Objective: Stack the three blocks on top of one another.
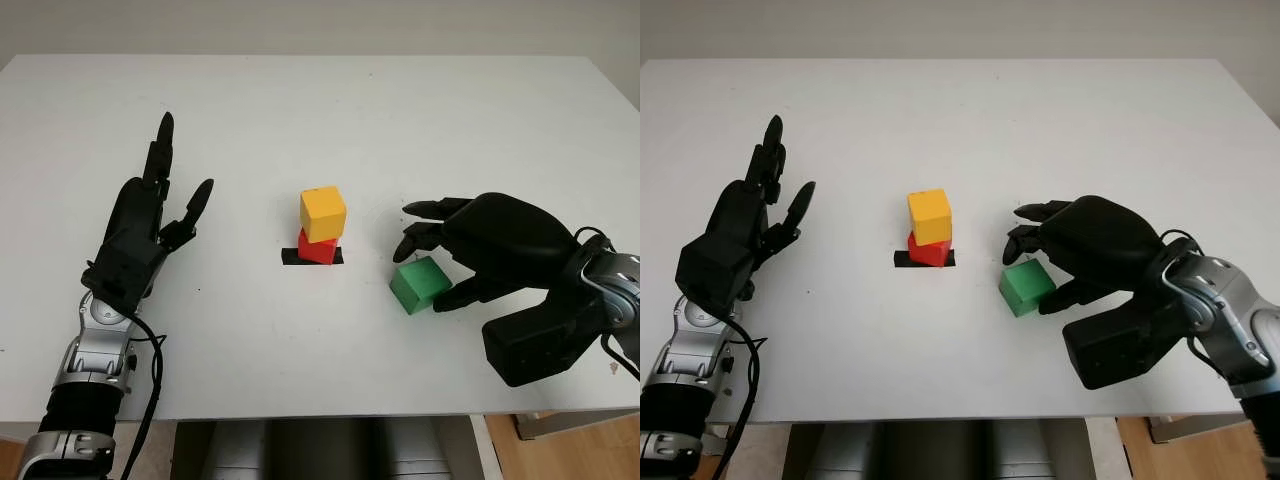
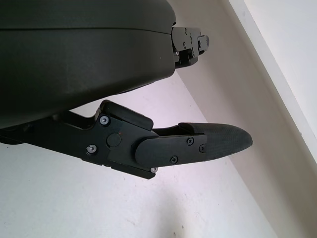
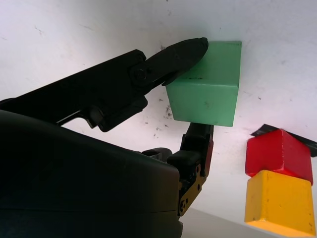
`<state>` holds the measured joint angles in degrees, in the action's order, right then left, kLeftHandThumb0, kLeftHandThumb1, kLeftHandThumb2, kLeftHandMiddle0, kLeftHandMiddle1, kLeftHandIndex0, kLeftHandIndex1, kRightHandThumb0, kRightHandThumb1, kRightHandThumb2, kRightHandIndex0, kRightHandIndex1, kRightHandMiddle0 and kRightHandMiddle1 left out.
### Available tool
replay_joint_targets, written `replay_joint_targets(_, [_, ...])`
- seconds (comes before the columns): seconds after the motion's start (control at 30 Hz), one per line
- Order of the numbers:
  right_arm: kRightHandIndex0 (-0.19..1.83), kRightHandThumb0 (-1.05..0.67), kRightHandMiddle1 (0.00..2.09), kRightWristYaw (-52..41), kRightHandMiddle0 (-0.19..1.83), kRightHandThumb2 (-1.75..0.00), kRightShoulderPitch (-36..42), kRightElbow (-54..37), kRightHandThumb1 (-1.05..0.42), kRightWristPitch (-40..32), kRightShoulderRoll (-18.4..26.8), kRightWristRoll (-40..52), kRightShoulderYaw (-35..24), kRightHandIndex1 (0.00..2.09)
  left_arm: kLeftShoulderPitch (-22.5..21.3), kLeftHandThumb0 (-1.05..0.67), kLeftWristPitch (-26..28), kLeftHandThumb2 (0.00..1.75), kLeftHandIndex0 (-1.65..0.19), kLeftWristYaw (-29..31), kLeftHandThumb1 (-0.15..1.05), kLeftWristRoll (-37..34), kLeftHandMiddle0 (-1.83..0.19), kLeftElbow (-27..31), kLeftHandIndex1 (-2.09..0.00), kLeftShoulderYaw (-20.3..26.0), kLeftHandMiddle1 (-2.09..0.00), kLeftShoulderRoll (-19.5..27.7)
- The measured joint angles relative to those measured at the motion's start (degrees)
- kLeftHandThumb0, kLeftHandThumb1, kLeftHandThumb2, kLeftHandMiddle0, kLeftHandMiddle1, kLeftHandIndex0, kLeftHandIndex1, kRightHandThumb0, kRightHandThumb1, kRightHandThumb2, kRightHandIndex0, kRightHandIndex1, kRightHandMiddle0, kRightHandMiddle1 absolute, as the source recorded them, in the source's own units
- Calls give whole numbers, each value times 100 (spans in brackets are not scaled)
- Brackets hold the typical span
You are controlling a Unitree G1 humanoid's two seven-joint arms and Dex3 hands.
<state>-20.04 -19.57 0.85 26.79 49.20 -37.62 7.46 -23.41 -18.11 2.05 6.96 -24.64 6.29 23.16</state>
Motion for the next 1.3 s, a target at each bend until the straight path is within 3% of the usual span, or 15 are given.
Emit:
replay_joint_targets(0.43, [46,-42,120,51,52,-6,-38,159,-89,192,-3,137,1,8,0,-77,5,48,9,-77,105,156,5,2,-6,0,-6,4])
replay_joint_targets(0.63, [46,-39,128,-94,50,-5,-40,246,-90,104,-187,816,-16,8,0,-77,5,48,9,-53,105,152,5,1,-5,0,-5,5])
replay_joint_targets(0.8, [44,-36,141,-596,41,-6,-106,355,-91,-465,-455,1836,-161,6,0,-77,7,49,10,-6,105,110,5,2,-5,0,-5,4])
replay_joint_targets(1.07, [34,-43,150,-652,40,-6,-376,823,-92,-487,-510,2090,-218,1,1,-77,13,50,13,59,105,17,9,3,-4,0,-5,4])
replay_joint_targets(1.3, [27,-37,155,-981,33,-6,-466,955,-94,-725,-662,2775,-285,0,2,-79,46,50,13,64,105,-9,8,3,-5,0,-5,4])
